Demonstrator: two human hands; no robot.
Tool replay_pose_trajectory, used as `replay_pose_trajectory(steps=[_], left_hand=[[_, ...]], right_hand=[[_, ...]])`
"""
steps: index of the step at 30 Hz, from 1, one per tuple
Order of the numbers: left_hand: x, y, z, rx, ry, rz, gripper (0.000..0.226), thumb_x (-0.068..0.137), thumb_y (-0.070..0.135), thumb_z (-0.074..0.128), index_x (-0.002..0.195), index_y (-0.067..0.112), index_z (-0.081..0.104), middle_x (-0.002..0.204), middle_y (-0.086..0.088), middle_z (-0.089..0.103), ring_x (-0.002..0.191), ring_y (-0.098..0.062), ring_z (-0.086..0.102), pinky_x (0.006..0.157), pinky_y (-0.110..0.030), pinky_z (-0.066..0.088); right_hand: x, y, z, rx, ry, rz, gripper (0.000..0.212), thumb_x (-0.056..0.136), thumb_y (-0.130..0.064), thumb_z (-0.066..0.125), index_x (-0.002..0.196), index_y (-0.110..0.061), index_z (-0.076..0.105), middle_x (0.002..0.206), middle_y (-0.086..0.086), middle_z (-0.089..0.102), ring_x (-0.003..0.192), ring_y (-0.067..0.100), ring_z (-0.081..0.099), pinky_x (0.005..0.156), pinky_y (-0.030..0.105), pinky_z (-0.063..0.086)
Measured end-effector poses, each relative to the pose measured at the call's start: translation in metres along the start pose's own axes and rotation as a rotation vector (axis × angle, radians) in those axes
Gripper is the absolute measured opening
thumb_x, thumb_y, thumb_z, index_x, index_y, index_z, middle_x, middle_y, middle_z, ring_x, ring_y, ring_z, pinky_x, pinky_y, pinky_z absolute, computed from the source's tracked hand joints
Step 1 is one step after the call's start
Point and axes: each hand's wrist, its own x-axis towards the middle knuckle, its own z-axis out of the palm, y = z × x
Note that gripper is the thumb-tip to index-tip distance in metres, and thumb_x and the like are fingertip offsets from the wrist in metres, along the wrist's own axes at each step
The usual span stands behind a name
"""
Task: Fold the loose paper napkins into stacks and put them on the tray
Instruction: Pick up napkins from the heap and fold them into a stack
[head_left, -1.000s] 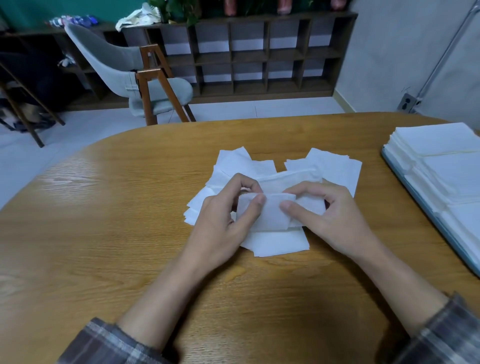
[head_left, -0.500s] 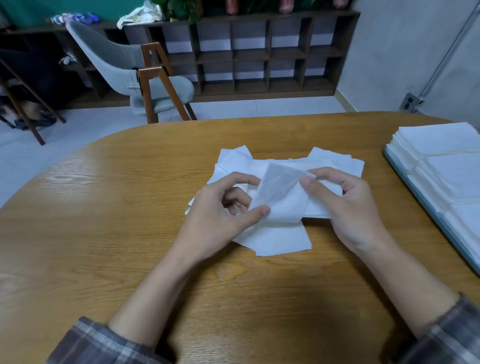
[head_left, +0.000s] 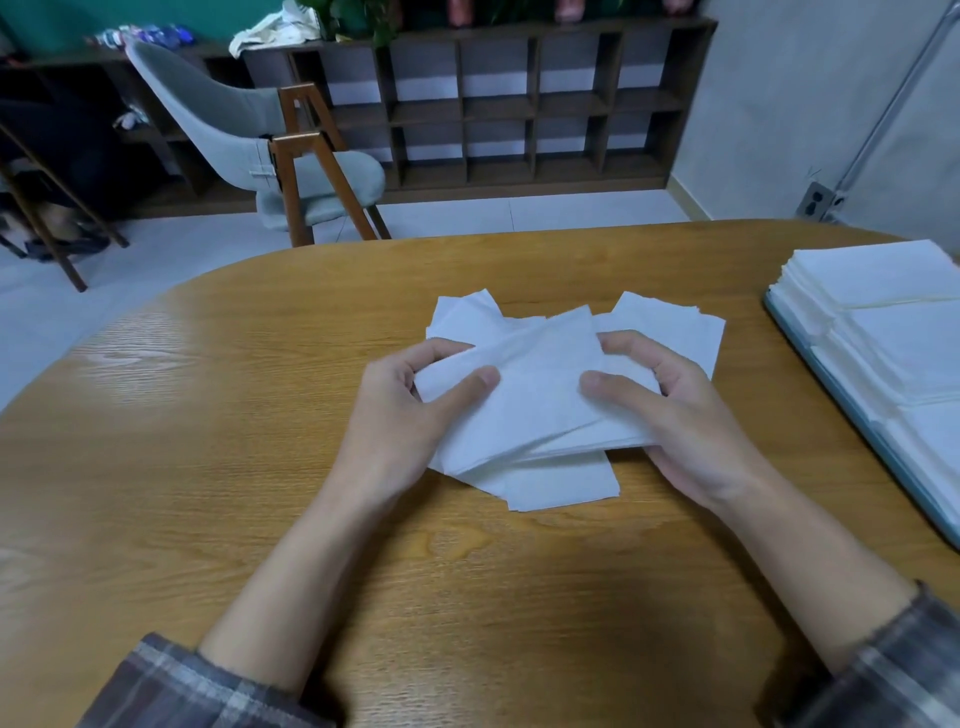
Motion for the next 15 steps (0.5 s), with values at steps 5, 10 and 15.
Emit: replay_pose_trajectory(steps=[5, 10, 15], left_hand=[[0.001, -0.007, 0.006, 0.038, -0.060, -0.006, 0.011, 0.092, 0.017, 0.080, 0.103, 0.014, 0.078, 0.098, -0.005, 0.080, 0.086, -0.019, 0.075, 0.070, -0.031, 0.056], [-0.001, -0.011, 0.012, 0.055, -0.057, 0.012, 0.013, 0.091, 0.016, 0.082, 0.103, 0.014, 0.078, 0.097, -0.002, 0.081, 0.086, -0.016, 0.075, 0.071, -0.029, 0.057], [0.000, -0.014, 0.011, 0.137, -0.045, 0.048, 0.015, 0.088, 0.021, 0.086, 0.100, 0.024, 0.078, 0.094, 0.002, 0.079, 0.087, -0.025, 0.074, 0.073, -0.041, 0.055]], right_hand=[[-0.002, -0.002, 0.005, -0.020, -0.074, -0.024, 0.064, 0.083, -0.026, 0.080, 0.140, -0.043, 0.058, 0.129, 0.002, 0.071, 0.124, 0.025, 0.067, 0.100, 0.041, 0.054], [-0.003, 0.001, 0.007, -0.059, -0.106, -0.030, 0.079, 0.085, -0.027, 0.085, 0.145, -0.059, 0.044, 0.128, 0.005, 0.071, 0.124, 0.028, 0.066, 0.104, 0.053, 0.054], [-0.004, -0.001, 0.009, -0.146, -0.071, -0.068, 0.073, 0.094, -0.019, 0.077, 0.145, -0.060, 0.044, 0.122, 0.000, 0.073, 0.115, 0.020, 0.071, 0.089, 0.037, 0.060]])
